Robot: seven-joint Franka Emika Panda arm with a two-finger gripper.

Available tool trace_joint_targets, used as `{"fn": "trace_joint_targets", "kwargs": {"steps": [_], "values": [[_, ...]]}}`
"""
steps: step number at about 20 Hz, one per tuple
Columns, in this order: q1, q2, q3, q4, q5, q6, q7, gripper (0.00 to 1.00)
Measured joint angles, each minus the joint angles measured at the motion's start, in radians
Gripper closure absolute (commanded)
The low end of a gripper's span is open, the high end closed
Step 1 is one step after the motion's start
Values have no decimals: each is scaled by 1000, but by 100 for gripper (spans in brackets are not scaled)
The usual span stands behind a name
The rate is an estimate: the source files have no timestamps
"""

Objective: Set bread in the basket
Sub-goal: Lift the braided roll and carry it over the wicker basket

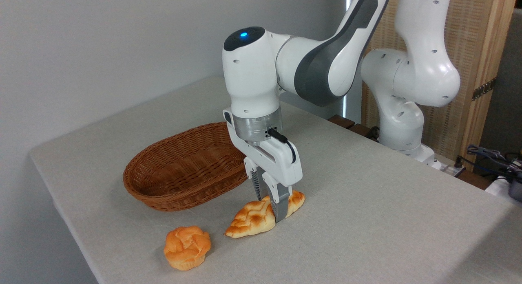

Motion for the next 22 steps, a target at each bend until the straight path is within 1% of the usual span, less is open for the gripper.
{"fn": "trace_joint_targets", "kwargs": {"steps": [4,6,9,11,13,15,17,18,19,22], "values": [[1,-1,2,4,0,0,0,68],[2,-2,3,25,0,-10,0,68],[3,-8,9,110,0,-110,0,68],[3,-13,15,173,-13,-185,0,68],[2,-17,14,228,-58,-235,0,67],[-4,-17,8,266,-125,-258,0,67],[-15,-15,-4,277,-194,-262,0,67],[-26,-12,-9,278,-223,-262,0,67],[-53,-3,-13,278,-256,-261,-1,65],[-105,28,-19,298,-300,-252,-26,65]]}}
